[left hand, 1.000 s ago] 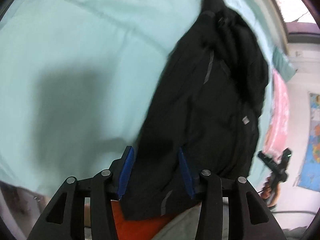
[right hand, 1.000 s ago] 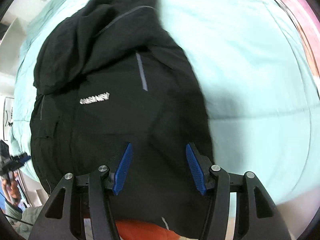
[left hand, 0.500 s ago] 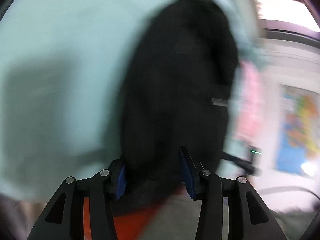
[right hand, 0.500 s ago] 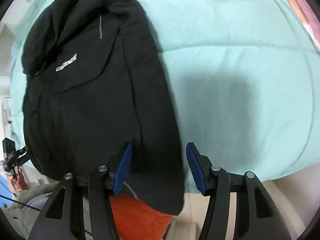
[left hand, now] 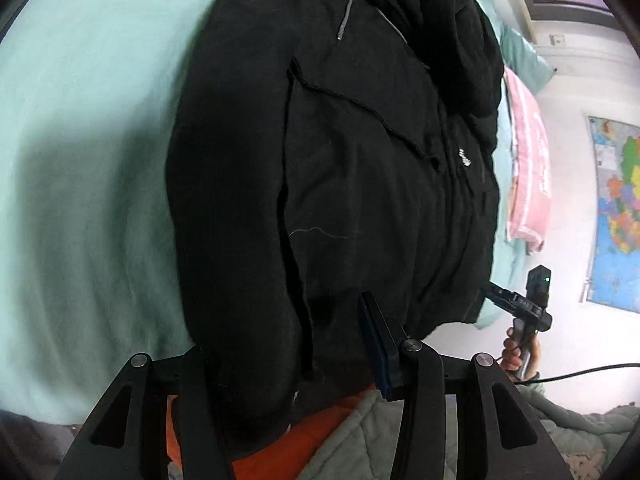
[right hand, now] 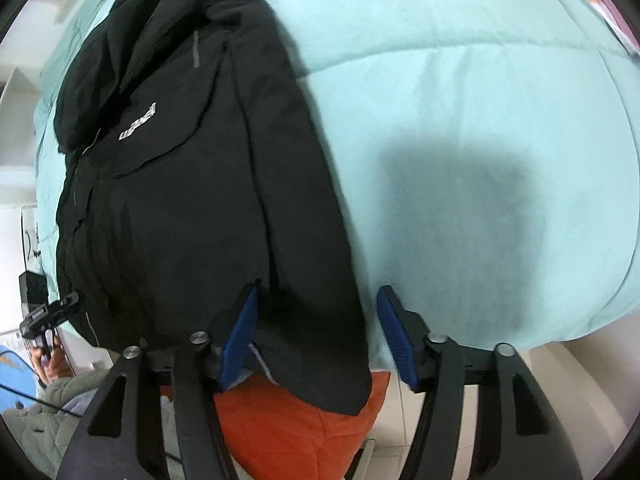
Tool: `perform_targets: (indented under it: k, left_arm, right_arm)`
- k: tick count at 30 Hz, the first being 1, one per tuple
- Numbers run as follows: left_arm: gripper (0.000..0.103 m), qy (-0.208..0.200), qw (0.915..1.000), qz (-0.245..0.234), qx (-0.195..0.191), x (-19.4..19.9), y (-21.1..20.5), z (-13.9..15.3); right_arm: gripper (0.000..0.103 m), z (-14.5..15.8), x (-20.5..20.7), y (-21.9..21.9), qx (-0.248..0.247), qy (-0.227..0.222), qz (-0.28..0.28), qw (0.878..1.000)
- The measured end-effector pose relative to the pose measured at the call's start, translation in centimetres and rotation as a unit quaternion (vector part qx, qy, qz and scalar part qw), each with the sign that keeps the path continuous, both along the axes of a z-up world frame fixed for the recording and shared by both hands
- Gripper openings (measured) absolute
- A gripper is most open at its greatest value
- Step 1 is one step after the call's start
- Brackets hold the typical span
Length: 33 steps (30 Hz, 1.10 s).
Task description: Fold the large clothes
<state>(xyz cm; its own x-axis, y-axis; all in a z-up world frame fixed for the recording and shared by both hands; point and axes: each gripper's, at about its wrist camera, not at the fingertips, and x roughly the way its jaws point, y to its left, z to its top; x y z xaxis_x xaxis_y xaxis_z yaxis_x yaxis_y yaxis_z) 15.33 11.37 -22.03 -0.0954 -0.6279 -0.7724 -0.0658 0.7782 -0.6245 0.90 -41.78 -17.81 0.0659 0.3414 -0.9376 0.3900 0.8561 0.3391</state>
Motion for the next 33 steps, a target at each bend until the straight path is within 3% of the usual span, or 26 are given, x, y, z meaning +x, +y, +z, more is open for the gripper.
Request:
perform_targets:
  k: [1, 3, 4, 7, 9, 16, 21, 23, 24, 25, 27, 29, 33]
  left_arm:
    - [0.047, -0.001, 1.0, -0.002, 0.004, 0.2, -0.7, 0.2]
    - [0.029, -0.015, 0.9998, -0.013, 0.001, 0.6, -0.9, 1.2]
    - [0.027, -0.022, 0.9996, -0.011, -0.016, 0.7, -0.9, 2.1]
    - [0.027, -0.035, 0.9958, 0.005, -0.084, 1.0, -1.0, 4.2]
    - [0.027, -0.031, 0.9945, 0.0, -0.1, 1.5, -0.7, 4.1]
    - [0.027, 0.016, 0.9989, -0.036, -0.026, 0.2, -1.8, 0.9]
    - [0.027, 0.021, 0.9993, -0.025, -0.018, -0.2, -1.8, 0.6]
    - [0.024, 0.01, 0.9993, -0.034, -0.013, 0.0, -1.9, 1.1]
    - [0.023, -0.001, 0.999, -0.04, -0.02, 0.0, -2.5, 1.8]
    - [0.023, -0.013, 0.9986, -0.04, -0.032, 0.2, -2.6, 2.7]
    - [0.023, -0.029, 0.9977, -0.033, -0.052, 0.6, -2.9, 4.1]
    - [0.023, -0.026, 0.9974, -0.039, -0.055, 1.2, -3.2, 4.0]
    - [0.023, -0.003, 0.9974, -0.072, -0.01, 1.3, -4.0, 2.0]
  right_arm:
    - [0.067, -0.6, -0.1, 0.0, 0.01, 0.002, -0.008, 1.0]
    - [0.064, -0.8, 0.0, 0.6, 0.041, -0.004, -0.007, 0.999]
    - [0.057, -0.5, 0.0, 0.9, 0.05, -0.013, 0.001, 0.999]
    - [0.056, 1.6, 0.3, 2.9, 0.075, -0.054, 0.041, 0.995]
    - [0.056, 2.0, 0.6, 3.3, 0.082, -0.061, 0.05, 0.993]
    - [0.057, -2.4, -0.8, 2.3, 0.066, 0.004, 0.045, 0.997]
    - [0.058, -2.9, -1.7, 0.5, 0.107, -0.003, 0.003, 0.994]
    - [0.048, -2.6, -1.1, 1.0, 0.129, -0.009, 0.014, 0.992]
    - [0.032, -1.9, -0.7, 1.7, 0.143, -0.022, 0.029, 0.989]
    - [0.027, -1.1, -0.5, 1.6, 0.148, -0.034, 0.04, 0.988]
    - [0.027, 1.4, 0.3, 2.7, 0.145, -0.067, 0.069, 0.985]
    - [0.028, 1.9, 1.0, 3.1, 0.137, -0.068, 0.084, 0.985]
    - [0.031, -0.9, 1.5, 4.2, 0.146, -0.027, 0.084, 0.985]
